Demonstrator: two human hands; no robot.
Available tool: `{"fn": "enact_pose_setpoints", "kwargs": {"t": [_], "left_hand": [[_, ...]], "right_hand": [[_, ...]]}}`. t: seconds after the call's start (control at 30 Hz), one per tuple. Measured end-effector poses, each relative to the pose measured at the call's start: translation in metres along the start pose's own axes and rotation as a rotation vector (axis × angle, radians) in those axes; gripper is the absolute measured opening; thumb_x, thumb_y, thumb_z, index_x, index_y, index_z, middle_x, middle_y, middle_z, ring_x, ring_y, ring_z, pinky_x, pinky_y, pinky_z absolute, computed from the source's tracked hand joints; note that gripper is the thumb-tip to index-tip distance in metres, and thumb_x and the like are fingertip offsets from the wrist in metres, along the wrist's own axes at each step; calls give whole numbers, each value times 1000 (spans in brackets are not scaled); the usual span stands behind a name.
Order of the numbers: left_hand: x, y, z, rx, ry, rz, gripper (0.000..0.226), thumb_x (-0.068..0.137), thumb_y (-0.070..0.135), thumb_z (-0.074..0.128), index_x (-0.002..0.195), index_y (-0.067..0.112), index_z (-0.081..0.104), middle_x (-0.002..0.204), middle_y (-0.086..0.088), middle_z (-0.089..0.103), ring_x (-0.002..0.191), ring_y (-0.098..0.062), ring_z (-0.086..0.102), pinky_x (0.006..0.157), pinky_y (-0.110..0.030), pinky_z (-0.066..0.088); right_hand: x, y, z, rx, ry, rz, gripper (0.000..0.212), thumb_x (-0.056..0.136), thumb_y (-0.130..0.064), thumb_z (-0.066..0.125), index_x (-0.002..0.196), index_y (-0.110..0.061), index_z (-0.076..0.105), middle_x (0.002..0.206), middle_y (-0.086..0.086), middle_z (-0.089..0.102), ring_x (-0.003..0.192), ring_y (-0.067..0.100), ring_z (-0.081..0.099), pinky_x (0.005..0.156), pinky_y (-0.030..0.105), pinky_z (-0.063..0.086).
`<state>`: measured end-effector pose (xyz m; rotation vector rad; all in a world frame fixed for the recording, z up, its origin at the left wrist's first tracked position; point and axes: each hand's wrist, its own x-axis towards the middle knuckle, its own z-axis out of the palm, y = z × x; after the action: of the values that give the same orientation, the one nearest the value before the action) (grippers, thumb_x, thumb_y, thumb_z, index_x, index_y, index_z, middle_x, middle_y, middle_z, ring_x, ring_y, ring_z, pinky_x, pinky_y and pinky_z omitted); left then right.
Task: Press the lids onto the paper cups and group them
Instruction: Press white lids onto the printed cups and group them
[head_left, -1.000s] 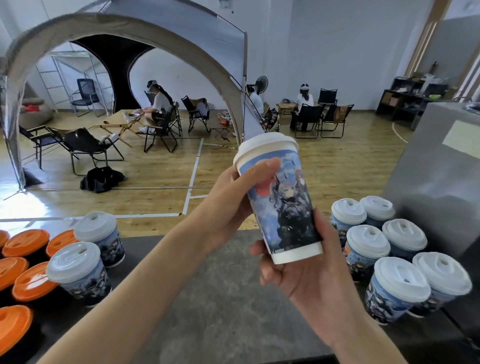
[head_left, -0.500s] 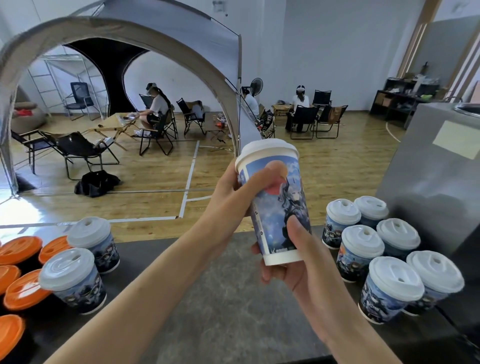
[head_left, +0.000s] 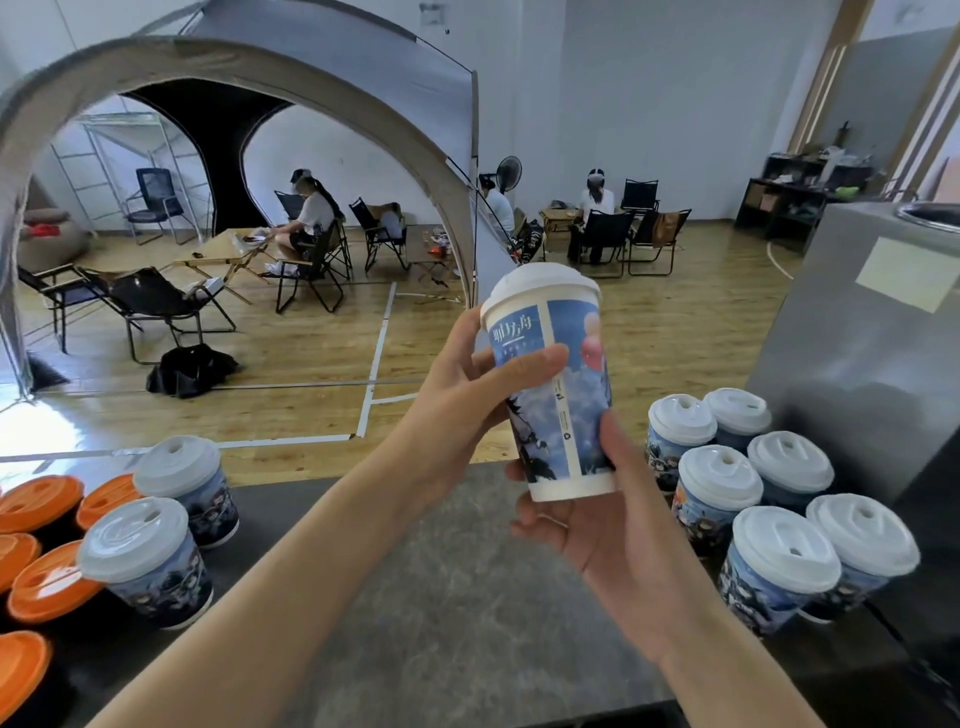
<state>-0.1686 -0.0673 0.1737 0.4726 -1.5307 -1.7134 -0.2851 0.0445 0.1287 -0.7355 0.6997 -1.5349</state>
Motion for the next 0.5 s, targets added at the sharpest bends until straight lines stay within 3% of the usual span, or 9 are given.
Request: {"fn": "enact_pose_setpoints", "kwargs": {"t": [0.13,0.3,0.4,0.5], "left_hand": [[0,1,2,-78,-71,-97,74,81,46,76,140,6,55,127,-17,71,111,-32,71,97,-46,58],[4,-3,3,-4,85,-42,77,72,48,83,136,15,57,122,-9,75,109,-28,74,89,-38,59],[2,-1,1,-24,27,-58,76,75,47,82,138,13,55,127,-12,72,112,-29,71,93,-39,58],[4,-2,1,8,117,-48,82,68,47,86,136,13,56,122,-12,74,109,-31,72,84,-36,59]], "right_hand": [[-3,4,-3,165,-165,117,66,88,-67,55,115,-11,76,89,19,67,60,20,60,62,35,57],[1,7,-4,66,-42,2,62,84,-64,59,114,-12,78,93,23,69,67,24,66,61,35,60],[3,5,-7,170,-102,93,64,90,-67,52,107,-11,78,87,18,69,61,20,63,60,33,57],[7,7,-6,178,-60,77,67,87,-68,56,112,-9,79,98,21,71,67,22,67,61,32,59]]}}
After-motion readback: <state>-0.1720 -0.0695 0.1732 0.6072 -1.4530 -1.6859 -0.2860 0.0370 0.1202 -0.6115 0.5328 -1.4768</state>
